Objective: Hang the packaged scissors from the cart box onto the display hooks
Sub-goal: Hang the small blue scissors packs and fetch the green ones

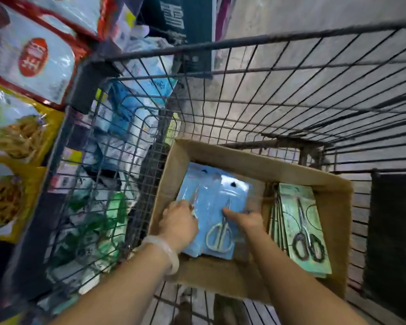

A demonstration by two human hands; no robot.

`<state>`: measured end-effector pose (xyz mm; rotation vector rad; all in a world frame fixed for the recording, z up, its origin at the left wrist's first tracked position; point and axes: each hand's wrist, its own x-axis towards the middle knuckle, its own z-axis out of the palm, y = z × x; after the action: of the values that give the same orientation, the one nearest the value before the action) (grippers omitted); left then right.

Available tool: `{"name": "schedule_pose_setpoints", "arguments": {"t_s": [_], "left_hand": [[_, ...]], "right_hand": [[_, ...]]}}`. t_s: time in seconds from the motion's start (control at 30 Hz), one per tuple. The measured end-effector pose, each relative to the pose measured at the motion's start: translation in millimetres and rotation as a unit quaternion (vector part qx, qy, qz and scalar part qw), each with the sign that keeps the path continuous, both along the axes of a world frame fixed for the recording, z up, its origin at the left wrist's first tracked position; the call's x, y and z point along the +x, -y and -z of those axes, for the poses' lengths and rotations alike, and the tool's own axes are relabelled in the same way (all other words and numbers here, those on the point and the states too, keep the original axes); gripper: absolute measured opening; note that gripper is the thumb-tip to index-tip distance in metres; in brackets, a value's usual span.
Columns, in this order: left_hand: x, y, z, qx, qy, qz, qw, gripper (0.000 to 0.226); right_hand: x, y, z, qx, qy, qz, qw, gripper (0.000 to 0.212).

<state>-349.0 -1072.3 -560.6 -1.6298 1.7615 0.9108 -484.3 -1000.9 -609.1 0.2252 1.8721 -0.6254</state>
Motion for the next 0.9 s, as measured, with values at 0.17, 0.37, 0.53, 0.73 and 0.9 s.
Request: {"name": "schedule_pose_setpoints", "arguments": {"t_s": [0.17,0.37,0.53,0.73,0.9], "left_hand": [[-2,-7,-3,0.009,0.017,-0.009,1.0,0.05],[-11,-12,-27,0.076,-0.132,-0.098,0.983,0.064],[-12,5,-49,0.146,-0.317,-0.369,0.862,0.029],[35,40,-57,0.016,-0.329,-0.452,0.829,0.028],[59,45,-55,-0.002,-0.312,-0.471,0.825,0.027]], "right_hand": [[-3,-9,-8,-0.023,0.023,0.026,0.999,0.033],[-12,-27,-52,-0.111,-0.141,-0.045,0.983,0.019],[1,17,-86,-0.222,-0.016,-0.037,0.974,0.021],[23,37,-29,-0.106,-0.03,-0.113,0.988,0.025],[50,27,4,-0.031,-0.012,-0.201,0.979,0.053]]}}
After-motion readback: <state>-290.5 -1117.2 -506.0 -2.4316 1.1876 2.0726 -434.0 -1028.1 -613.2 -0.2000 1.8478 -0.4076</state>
